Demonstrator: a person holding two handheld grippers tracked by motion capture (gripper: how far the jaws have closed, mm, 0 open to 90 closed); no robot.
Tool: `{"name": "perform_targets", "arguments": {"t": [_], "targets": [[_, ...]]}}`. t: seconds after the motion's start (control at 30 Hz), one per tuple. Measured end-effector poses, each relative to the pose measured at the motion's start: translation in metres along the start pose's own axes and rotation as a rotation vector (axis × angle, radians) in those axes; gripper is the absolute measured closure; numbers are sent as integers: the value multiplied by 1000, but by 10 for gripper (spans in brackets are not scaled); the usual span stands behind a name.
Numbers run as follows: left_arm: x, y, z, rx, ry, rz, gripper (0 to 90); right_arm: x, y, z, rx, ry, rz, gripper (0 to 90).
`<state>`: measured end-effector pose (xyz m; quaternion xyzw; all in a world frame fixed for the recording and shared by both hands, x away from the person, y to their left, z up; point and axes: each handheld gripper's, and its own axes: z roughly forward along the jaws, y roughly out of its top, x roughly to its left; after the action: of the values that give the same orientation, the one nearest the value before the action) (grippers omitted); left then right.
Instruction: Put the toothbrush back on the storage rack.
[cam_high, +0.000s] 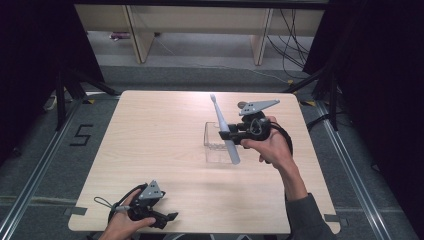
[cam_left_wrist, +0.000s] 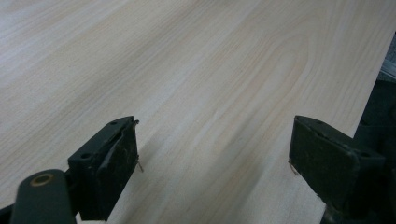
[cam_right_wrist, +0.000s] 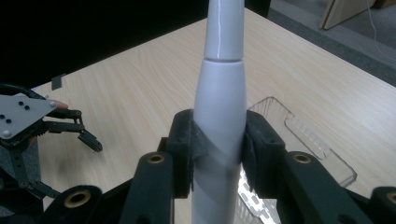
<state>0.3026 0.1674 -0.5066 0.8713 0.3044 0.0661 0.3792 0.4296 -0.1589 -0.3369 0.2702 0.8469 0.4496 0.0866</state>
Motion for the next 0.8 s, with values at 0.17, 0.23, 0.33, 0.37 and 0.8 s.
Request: {"name": "perform_targets", "arguments": {"t": [0.17, 0.23, 0.33, 0.37, 0.8], "targets": [[1, 0, -1, 13, 1, 15, 149, -3, 6, 5, -30, 2, -3, 667], [0, 0, 0, 0, 0, -2, 149, -4, 8, 6, -36, -3, 4, 667], [0, 0, 0, 0, -1, -1, 149, -8, 13, 6, -41, -11, 8, 667], [0, 0, 0, 1, -1, 0, 149, -10, 15, 7, -47, -17, -2, 668], [0, 0, 0, 3, -5, 1, 149, -32, 24, 19, -80, -60, 38, 667]]}}
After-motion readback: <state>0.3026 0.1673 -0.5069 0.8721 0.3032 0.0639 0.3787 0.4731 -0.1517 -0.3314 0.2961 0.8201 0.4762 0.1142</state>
